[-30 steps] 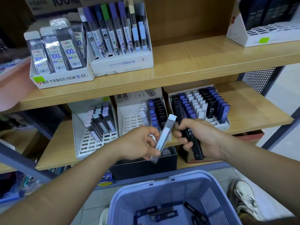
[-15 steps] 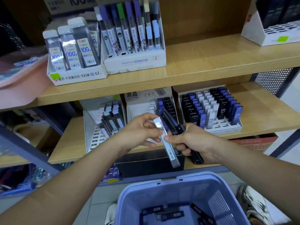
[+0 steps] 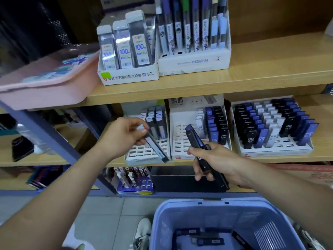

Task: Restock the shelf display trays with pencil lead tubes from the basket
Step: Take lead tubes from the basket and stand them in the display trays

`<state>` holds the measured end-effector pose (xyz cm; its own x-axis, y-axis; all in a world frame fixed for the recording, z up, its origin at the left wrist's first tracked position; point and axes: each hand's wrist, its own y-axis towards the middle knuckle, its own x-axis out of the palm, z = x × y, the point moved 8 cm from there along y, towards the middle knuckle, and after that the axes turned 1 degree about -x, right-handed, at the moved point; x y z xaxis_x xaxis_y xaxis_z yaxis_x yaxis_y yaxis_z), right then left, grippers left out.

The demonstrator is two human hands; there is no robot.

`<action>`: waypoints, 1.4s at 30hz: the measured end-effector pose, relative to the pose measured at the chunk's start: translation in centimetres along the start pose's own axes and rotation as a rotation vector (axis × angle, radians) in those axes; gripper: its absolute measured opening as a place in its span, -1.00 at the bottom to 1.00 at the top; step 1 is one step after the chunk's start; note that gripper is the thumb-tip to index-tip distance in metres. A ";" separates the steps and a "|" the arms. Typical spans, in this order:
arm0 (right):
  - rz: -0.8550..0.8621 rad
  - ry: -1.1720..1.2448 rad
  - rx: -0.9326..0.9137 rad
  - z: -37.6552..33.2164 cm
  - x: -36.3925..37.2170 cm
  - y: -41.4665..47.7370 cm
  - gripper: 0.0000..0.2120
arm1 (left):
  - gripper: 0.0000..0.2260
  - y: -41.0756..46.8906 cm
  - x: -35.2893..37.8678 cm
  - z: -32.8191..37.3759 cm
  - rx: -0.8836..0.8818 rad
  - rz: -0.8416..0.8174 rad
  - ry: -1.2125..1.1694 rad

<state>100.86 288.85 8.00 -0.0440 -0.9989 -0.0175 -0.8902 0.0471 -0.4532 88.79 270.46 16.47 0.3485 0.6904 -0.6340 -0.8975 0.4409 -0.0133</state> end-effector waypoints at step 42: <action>0.002 0.120 0.008 0.2 -0.4 0.0 -0.70 | -0.81 4.1 1.3 0.5 0.390 0.347 0.700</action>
<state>100.96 289.20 7.84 -0.1001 -0.9910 0.0885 -0.8863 0.0483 -0.4606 85.63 273.43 15.98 -0.2888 0.3672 -0.8842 -0.7211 0.5241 0.4531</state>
